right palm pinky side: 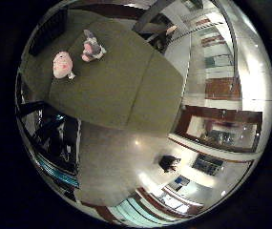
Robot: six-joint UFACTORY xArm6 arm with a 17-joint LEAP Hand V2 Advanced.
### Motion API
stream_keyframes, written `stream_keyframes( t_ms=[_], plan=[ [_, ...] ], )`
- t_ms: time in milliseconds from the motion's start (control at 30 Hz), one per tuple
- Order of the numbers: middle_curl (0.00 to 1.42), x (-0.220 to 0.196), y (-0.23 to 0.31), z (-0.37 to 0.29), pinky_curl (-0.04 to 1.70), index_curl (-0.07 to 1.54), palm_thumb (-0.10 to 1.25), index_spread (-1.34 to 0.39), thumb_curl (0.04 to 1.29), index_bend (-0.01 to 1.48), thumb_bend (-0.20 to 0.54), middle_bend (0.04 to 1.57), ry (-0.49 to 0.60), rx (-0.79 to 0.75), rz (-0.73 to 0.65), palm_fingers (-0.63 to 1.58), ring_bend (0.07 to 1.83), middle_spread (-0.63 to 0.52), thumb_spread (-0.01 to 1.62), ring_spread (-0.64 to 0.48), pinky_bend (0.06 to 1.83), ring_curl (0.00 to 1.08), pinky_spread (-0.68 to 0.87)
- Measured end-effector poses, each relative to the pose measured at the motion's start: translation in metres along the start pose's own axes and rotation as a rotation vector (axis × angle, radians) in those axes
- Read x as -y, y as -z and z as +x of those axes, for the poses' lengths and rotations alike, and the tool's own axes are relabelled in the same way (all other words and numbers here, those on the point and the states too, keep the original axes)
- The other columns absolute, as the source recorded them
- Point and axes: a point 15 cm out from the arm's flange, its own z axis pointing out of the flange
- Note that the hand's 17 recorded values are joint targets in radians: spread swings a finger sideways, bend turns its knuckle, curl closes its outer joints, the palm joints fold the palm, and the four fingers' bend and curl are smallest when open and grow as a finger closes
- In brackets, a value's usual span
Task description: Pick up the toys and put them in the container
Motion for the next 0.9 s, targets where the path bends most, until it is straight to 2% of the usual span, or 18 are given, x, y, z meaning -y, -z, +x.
stream_keyframes(
  t_ms=[100,567,900],
  plan=[
    [0.30,0.006,-0.010,-0.010,0.13,0.31,0.61,-0.37,0.30,0.17,-0.021,0.19,-0.003,0.041,-0.027,0.11,0.28,0.01,1.13,0.16,0.51,0.27,0.28],
    [0.32,0.104,-0.019,0.028,0.13,0.28,0.59,-0.32,0.30,0.16,-0.022,0.19,-0.023,0.008,0.003,0.08,0.33,0.03,1.11,0.16,0.55,0.27,0.27],
    [0.32,0.155,-0.078,0.049,0.14,0.28,0.56,-0.31,0.29,0.16,-0.026,0.19,-0.063,0.033,-0.017,0.06,0.34,0.03,1.11,0.16,0.57,0.27,0.27]
  ],
)
